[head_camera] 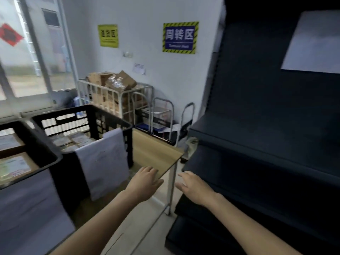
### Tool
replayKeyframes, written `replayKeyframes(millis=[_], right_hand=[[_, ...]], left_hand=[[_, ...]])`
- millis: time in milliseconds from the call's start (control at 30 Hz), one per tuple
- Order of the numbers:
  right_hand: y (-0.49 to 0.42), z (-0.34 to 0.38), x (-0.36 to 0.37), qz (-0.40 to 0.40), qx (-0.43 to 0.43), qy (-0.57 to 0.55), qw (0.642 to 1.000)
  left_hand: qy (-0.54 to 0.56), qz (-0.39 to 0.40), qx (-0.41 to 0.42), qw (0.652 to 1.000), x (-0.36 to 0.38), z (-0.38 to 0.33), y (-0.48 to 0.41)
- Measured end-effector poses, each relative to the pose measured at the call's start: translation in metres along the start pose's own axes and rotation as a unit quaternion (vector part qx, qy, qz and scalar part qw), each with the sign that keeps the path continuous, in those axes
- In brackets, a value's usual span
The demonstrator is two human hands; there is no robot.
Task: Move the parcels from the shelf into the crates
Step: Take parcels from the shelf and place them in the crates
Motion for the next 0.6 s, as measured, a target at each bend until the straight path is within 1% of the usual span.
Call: replayKeyframes(millis=[267, 600], right_hand=[[0.089, -0.142, -0.06, -0.079, 0.062, -0.039, 0.994], [0.198, -0.302, -0.124, -0.158, 0.127, -0.072, 0.976]], left_hand=[[-0.006, 0.018, 0.098, 0.995, 0.026, -0.17, -0.046], [-0.022, 0.021, 0.181, 0.983, 0.057, -0.365, -0.09]])
Point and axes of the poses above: each hand's wrist, its own y-axis away from the middle knuckle, its own x-axis out of the palm, z = x × y, the point moved 8 cm from there along -y, towards the middle knuckle, and after that the axes turned 10 degrees about z, right-handed, at the moved point
